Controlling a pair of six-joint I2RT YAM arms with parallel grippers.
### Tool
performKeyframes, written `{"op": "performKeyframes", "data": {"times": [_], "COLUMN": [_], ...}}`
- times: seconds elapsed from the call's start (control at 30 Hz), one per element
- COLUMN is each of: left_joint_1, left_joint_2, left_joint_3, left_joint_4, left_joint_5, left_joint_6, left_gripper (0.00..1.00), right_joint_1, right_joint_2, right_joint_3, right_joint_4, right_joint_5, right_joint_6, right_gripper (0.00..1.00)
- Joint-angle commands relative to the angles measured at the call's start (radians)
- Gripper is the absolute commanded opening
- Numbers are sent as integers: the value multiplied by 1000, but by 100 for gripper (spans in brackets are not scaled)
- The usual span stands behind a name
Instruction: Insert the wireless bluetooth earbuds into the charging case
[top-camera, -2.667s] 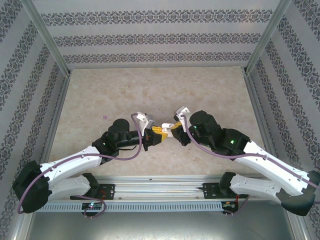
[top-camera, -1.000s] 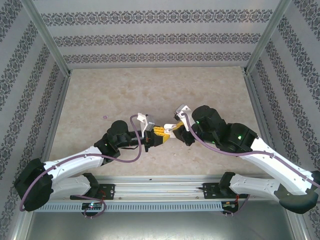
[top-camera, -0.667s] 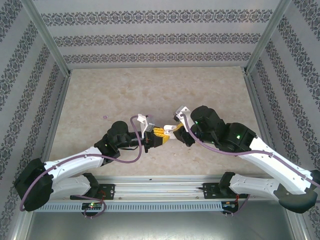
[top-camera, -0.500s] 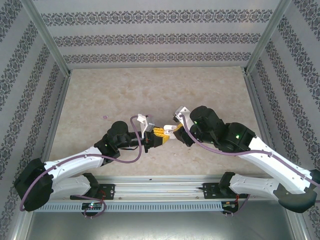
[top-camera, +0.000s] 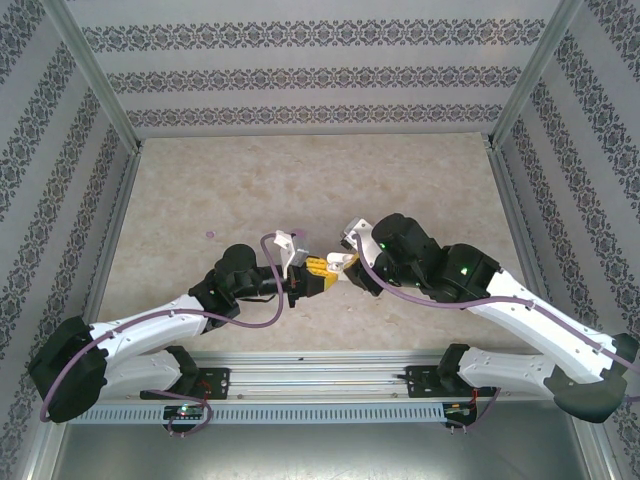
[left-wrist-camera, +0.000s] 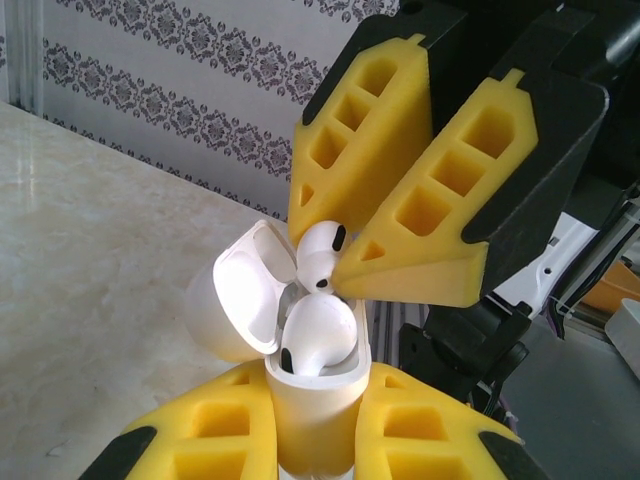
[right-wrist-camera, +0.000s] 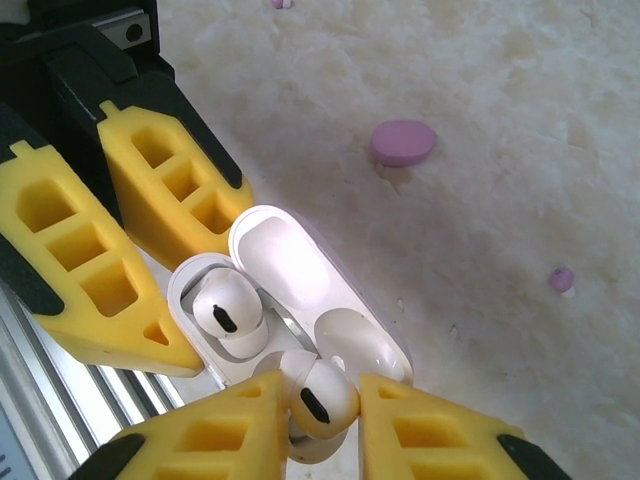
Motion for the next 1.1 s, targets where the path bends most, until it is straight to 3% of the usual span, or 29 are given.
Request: {"op": "performKeyframes", "data": {"times": [0.0, 0.33, 0.53, 0.8, 0.97, 1.07], "left_joint_1": [-10, -10, -10, -10, -9, -9], "left_joint_2": [-25, -24, -24, -27, -26, -26], "left_joint_3": [6, 14, 14, 20, 19, 21], "left_joint_4": [57, 42, 42, 21, 29, 26], "left_joint_5": [-2, -12, -13, -17, -17, -15], "left_joint_6": [18, 22, 22, 30, 22, 16], "left_gripper": [0, 0, 0, 0, 0, 0], "right_joint_1": [11, 11, 7, -26, -70, -114], "right_joint_2": [-11, -3, 6, -4, -28, -52], "right_joint_3": [-27, -30, -5, 33, 55, 45], "right_joint_4": [-11, -17, -32, -47, -25, 10], "right_joint_5": [-80, -142, -156, -183, -250, -324], "right_joint_6": [30, 72, 81, 98, 125, 155], "right_gripper": [24, 31, 40, 42, 56, 59]}}
